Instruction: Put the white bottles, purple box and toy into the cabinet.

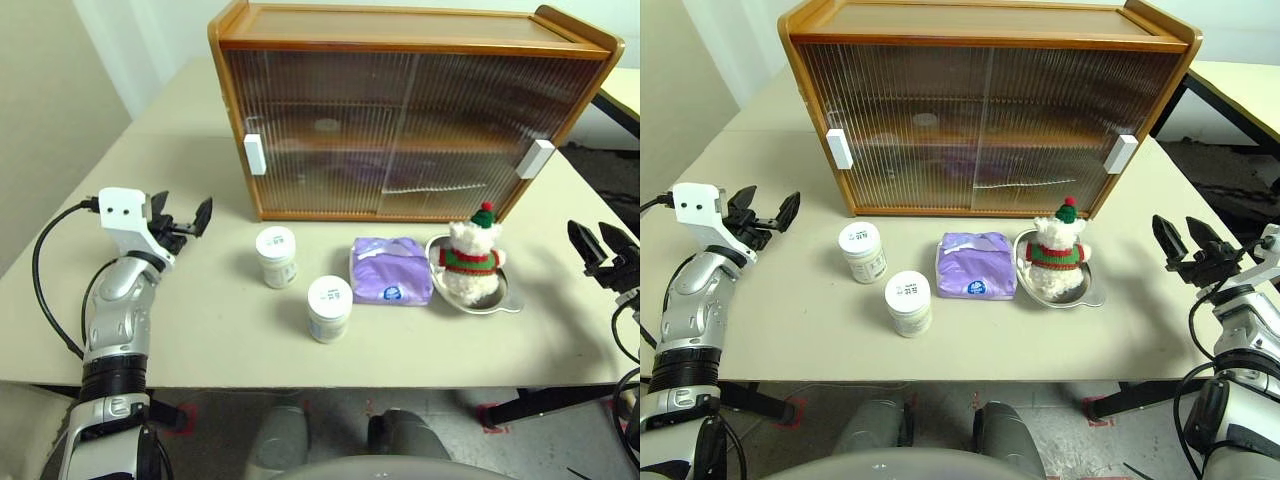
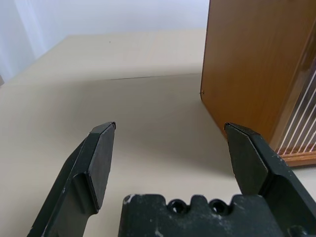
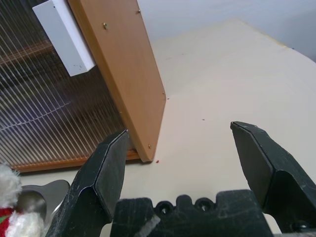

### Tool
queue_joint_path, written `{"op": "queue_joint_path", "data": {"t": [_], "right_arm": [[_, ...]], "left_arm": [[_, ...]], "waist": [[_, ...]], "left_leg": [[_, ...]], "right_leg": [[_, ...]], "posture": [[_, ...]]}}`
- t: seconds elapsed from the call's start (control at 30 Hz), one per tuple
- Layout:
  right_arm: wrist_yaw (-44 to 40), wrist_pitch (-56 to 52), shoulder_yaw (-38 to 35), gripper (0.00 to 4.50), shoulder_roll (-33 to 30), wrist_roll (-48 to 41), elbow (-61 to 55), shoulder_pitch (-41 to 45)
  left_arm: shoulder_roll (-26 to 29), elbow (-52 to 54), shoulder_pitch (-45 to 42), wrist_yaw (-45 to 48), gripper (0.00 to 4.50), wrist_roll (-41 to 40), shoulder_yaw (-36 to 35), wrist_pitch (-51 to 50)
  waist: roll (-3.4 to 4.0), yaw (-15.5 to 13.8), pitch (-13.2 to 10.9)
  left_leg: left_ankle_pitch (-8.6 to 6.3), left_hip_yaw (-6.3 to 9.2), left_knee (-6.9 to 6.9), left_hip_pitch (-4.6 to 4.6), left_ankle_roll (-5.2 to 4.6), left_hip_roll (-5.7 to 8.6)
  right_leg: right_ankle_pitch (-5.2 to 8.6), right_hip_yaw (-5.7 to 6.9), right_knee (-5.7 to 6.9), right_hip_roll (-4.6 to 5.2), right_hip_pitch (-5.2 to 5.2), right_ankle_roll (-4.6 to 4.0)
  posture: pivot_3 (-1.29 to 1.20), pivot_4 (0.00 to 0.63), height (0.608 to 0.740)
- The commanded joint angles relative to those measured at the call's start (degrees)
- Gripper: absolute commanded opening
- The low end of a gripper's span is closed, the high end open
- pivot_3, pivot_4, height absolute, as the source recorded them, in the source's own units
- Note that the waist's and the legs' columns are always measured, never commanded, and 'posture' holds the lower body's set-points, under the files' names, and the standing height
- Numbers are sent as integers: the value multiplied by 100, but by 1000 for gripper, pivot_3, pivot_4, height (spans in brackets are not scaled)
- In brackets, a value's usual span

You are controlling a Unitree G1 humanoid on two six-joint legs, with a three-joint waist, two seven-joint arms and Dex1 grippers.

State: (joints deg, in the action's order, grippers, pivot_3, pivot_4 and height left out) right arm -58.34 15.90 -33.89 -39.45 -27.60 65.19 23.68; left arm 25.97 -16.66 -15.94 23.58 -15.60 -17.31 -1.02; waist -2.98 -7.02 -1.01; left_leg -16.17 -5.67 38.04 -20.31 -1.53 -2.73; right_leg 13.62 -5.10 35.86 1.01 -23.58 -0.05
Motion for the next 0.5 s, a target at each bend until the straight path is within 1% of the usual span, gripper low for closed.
{"op": "queue_joint_path", "data": {"t": [0.03,0.17,0.27,0.4,0.5], "right_arm": [[58,49,41,4462,-57,42,-110,28],[73,5,140,4462,-46,119,-113,160],[-123,-87,151,4462,6,29,-254,174],[-727,-477,165,4462,133,-226,-674,40],[-1376,-770,338,4462,291,-410,-1448,-247]], "left_arm": [[58,0,-95,-32,4500,56,-2,40],[55,55,-51,-46,4500,25,-54,43],[45,8,0,-26,4500,29,-58,81],[105,154,78,40,4500,-43,-138,64],[215,313,202,156,4500,-181,-284,47]], "waist": [[0,-3,0],[0,-7,0],[2,-9,-1],[2,-11,-1],[-2,-26,2]], "left_leg": [[0,0,0,0,0,0],[1,0,0,1,-2,1],[1,0,0,1,-2,1],[1,2,0,0,-2,0],[1,9,-1,-1,-1,-3]], "right_leg": [[0,0,0,0,0,0],[0,0,-1,0,2,0],[0,0,-1,0,2,0],[0,1,-1,0,2,0],[0,6,0,-2,3,0]], "posture": [[254,14,740],[241,18,740],[234,22,740],[256,15,740],[277,2,740]]}}
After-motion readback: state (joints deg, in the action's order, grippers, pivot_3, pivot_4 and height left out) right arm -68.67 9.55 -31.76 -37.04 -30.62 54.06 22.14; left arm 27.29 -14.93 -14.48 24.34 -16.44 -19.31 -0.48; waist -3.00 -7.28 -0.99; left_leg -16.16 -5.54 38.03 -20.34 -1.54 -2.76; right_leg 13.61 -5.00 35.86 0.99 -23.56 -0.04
